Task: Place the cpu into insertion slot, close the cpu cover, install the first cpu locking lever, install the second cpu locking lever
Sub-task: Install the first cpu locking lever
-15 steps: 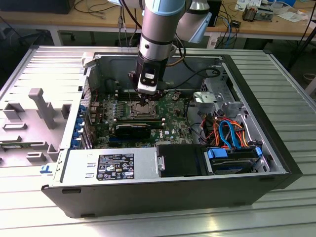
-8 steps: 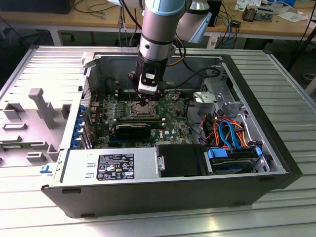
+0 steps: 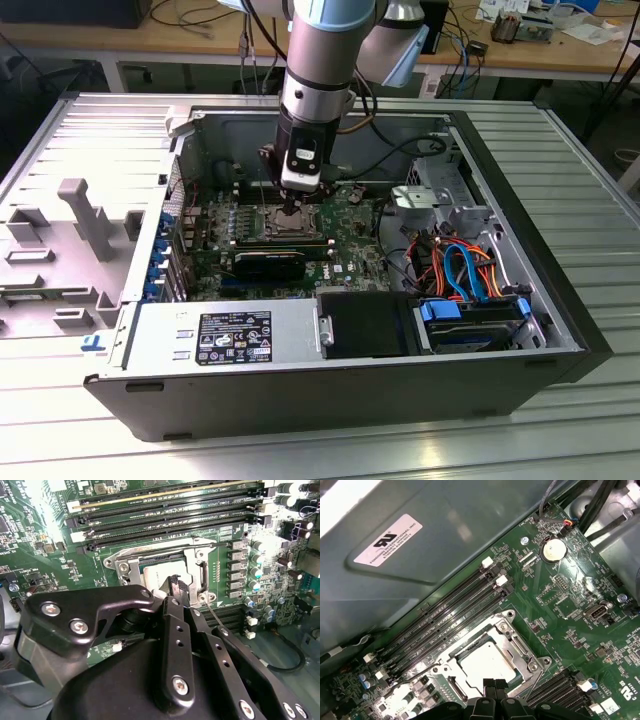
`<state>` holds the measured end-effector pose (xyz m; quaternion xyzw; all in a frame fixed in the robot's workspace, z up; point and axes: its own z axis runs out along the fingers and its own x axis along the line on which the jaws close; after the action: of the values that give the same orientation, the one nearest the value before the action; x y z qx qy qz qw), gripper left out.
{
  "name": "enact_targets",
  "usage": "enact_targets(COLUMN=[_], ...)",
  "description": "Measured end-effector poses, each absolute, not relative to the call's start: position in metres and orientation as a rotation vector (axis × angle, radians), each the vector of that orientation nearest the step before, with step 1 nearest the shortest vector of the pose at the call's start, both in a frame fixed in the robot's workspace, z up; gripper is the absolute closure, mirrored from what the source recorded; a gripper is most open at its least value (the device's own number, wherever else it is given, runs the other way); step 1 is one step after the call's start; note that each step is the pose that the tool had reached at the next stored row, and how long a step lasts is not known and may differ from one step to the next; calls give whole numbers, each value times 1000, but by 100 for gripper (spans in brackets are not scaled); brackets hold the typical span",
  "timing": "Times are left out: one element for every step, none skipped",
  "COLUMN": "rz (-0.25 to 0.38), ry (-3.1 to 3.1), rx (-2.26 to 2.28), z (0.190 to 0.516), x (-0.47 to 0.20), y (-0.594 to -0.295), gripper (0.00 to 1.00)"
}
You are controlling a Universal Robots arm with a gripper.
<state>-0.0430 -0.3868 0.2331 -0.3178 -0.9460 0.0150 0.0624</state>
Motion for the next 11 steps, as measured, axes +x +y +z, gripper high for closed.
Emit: enact_targets(rz=[45, 46, 46, 46, 46, 46, 47, 47, 47, 48, 48], ry=[-2861, -2861, -2863, -2864, -2865, -2866, -2867, -2869, -2871, -2871, -2872], rx=[-957, -955, -951, -948, -944, -942, -937, -933, -927, -925, -922], z=[233, 233, 233, 233, 233, 233, 233, 233, 233, 233, 233], x=[-43, -43, -43, -43, -43, -43, -43, -43, -43, -43, -43], y=[-387, -387, -387, -387, -387, -387, -387, -387, -387, -387, -387], gripper=[89, 89, 89, 89, 89, 89, 89, 89, 89, 89, 89])
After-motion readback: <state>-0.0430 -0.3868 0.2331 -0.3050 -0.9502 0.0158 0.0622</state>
